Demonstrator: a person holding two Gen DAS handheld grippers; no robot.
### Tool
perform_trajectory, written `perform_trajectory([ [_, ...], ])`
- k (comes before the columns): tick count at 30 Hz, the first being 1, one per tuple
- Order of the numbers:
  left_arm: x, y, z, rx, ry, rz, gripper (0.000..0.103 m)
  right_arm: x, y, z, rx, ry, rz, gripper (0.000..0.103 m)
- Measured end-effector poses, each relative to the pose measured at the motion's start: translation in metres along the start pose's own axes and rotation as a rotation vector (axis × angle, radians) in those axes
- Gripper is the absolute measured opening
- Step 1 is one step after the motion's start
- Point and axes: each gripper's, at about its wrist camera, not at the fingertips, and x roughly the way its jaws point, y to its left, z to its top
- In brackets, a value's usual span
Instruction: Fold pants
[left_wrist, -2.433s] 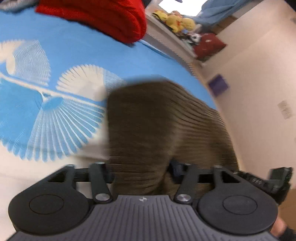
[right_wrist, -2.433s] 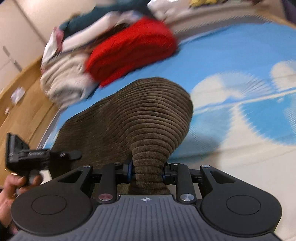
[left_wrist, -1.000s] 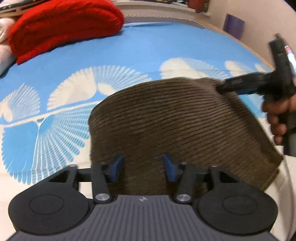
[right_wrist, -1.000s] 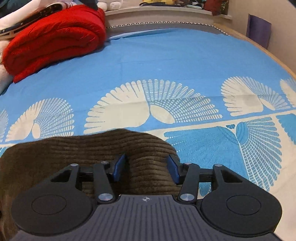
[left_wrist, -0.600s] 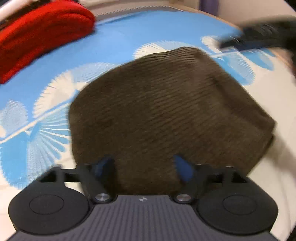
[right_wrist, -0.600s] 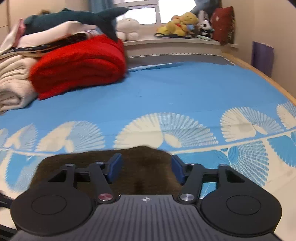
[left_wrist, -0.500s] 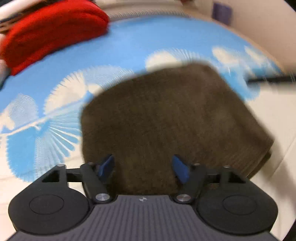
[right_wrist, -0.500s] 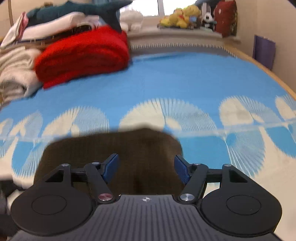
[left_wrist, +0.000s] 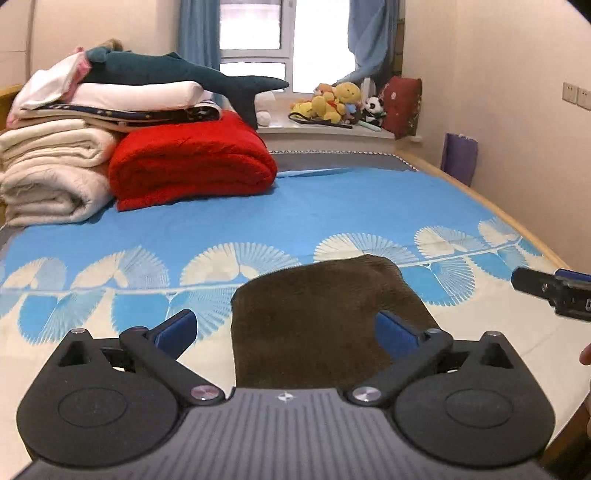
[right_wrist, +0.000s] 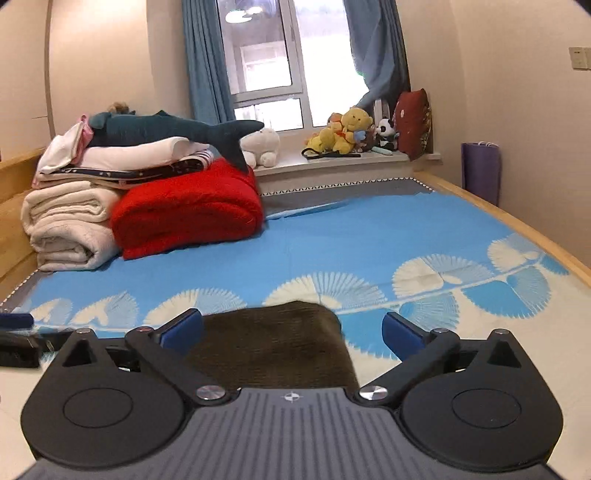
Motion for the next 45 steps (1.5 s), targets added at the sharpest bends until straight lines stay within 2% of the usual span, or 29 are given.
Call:
perform_trajectory([
  [3, -0.029, -0.011, -0.016, -0.032, -0.016, 0.087, 0.103, -0.022, 0.007, -0.012, -0.015, -0.023, -0.001, 0.102],
  [5, -0.041, -0.013, -0.025, -0.059, -0.012, 0.099, 0.103, -0.03, 0.011, -0.018, -0.042, -0.024, -0.017, 0.102],
  [8, -0.044, -0.017, -0.033, -0.118, 0.042, 0.102, 0.103, -0.038, 0.017, -0.026, -0.066, -0.004, -0.001, 0.102],
  [11, -0.045, -0.023, -0.037, -0.101, 0.01, 0.111, 0.103, -0.047, 0.027, -0.031, -0.119, -0.035, -0.008, 0.102],
  [13, -0.048, -0.028, -0.042, -0.076, -0.047, 0.124, 0.103, -0.049, 0.032, -0.032, -0.144, -0.052, -0.023, 0.102],
  [15, -0.043, -0.034, -0.045, -0.052, -0.04, 0.134, 0.103, -0.051, 0.033, -0.03, -0.145, -0.069, -0.039, 0.102],
  [18, -0.031, -0.034, -0.041, -0.045, 0.003, 0.079, 0.103, -0.049, 0.032, -0.028, -0.129, -0.069, -0.045, 0.102],
  [23, -0.023, -0.03, -0.039, -0.078, 0.023, 0.07, 0.103, -0.041, 0.034, -0.029, -0.167, -0.058, -0.057, 0.102],
  [28, -0.02, -0.024, -0.035, -0.109, 0.029, 0.073, 0.103, -0.033, 0.04, -0.028, -0.184, -0.045, -0.065, 0.102],
  [35, -0.02, -0.024, -0.036, -0.094, 0.017, 0.088, 0.103, -0.033, 0.04, -0.025, -0.128, -0.047, -0.059, 0.102],
  [45, -0.026, -0.022, -0.037, -0.105, 0.01, 0.089, 0.103, -0.035, 0.041, -0.025, -0.131, -0.054, -0.055, 0.102],
])
